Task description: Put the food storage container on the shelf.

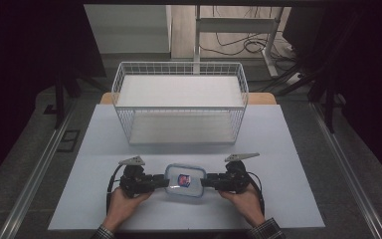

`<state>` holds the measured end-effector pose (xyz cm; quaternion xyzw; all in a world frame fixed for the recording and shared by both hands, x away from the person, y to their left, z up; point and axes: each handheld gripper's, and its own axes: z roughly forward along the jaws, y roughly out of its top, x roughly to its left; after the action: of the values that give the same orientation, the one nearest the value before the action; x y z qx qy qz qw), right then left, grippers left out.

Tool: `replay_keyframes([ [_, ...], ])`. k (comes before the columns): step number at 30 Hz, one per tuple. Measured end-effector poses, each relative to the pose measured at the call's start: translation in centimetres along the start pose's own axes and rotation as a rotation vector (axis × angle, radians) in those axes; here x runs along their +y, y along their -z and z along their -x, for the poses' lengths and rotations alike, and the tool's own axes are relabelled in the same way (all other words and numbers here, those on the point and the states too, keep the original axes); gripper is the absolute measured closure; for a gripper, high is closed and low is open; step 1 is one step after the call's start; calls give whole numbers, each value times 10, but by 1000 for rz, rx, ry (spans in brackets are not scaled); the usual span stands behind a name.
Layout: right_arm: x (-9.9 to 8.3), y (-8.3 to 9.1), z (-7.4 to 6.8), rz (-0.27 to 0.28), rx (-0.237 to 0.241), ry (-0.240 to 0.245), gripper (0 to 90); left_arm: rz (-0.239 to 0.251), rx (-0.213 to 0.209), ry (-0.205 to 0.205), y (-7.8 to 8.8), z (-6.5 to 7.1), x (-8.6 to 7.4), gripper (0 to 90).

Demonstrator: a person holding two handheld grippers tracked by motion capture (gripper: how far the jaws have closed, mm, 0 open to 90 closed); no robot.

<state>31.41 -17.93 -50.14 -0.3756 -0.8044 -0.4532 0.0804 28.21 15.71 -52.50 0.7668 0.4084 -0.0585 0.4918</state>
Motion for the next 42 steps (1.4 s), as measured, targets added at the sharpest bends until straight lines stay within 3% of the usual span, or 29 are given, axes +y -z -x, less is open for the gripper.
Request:
replay_keyframes([
  [4, -3, -3, 3, -4, 20, -37, 565, -3, 2, 4, 0, 1, -1, 659],
  [5, -5, -4, 5, -6, 44, -84, 568, -9, 6, 3, 1, 2, -1, 663],
  [6, -6, -4, 6, -3, 47, -100, 569, -9, 6, 3, 1, 2, -1, 668],
  [12, -9, -4, 3, 22, 36, -108, 572, -5, 16, 21, 1, 3, -3, 684],
  [14, -8, -3, 2, 31, 24, -68, 580, -8, 38, 12, 1, 5, -2, 694],
  [17, -4, 1, -1, 56, 7, -32, 581, 5, 37, 13, 1, 5, 0, 713],
  [26, 5, 6, -5, 79, 7, 11, 581, 63, 46, 17, 9, 11, 8, 702],
  [35, 26, 15, -12, 114, 16, 57, 581, 103, 77, -14, 23, 21, 29, 690],
  [42, 60, 27, -19, 136, 11, 100, 580, 129, 112, -44, 37, 28, 57, 691],
])
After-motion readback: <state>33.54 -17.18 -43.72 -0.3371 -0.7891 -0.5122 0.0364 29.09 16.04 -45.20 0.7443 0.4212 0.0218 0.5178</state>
